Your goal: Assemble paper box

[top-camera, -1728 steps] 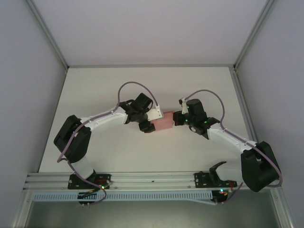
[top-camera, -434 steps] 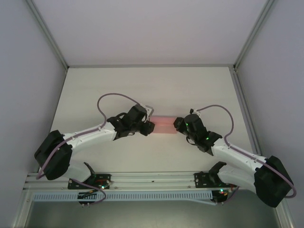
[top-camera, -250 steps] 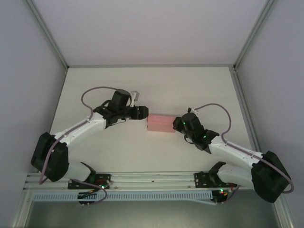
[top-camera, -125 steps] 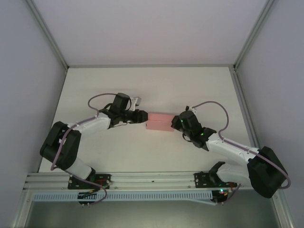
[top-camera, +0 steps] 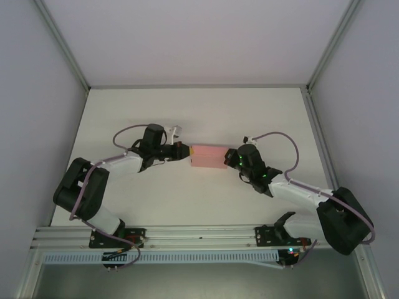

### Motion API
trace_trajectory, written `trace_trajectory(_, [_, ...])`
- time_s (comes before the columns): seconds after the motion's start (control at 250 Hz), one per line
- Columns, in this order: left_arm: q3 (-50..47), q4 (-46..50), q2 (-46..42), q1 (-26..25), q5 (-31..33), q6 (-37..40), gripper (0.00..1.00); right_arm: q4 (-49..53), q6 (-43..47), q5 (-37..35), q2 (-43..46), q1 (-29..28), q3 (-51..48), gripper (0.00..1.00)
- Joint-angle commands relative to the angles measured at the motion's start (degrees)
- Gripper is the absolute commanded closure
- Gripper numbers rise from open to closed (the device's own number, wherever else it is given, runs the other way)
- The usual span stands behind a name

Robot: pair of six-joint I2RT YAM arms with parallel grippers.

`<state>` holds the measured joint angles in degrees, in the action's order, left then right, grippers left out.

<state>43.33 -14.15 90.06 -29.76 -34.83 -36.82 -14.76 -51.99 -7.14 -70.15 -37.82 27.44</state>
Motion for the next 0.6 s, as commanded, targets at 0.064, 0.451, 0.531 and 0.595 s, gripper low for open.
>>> trace_trajectory(0.064, [-3.4,7.9,3.4,-0.5,1.0,1.0,1.0,14.3,0.7,8.8,-4.6,0.4,-7.1,1.0])
trace_trajectory(0.451, [7.5,15.6,4.1,-0.9,1.8,4.5,0.62,28.0,5.4,4.5,-2.7,1.8,8.1,0.79])
trace_trajectory(0.531, [11.3,18.4,3.8,-0.9,3.4,6.1,0.5,30.0,6.2,3.4,-3.6,1.7,12.6,0.66])
trace_trajectory(0.595, [15.1,21.3,3.6,-0.8,5.1,7.6,0.38,31.8,7.7,2.2,-4.3,1.8,16.3,0.64])
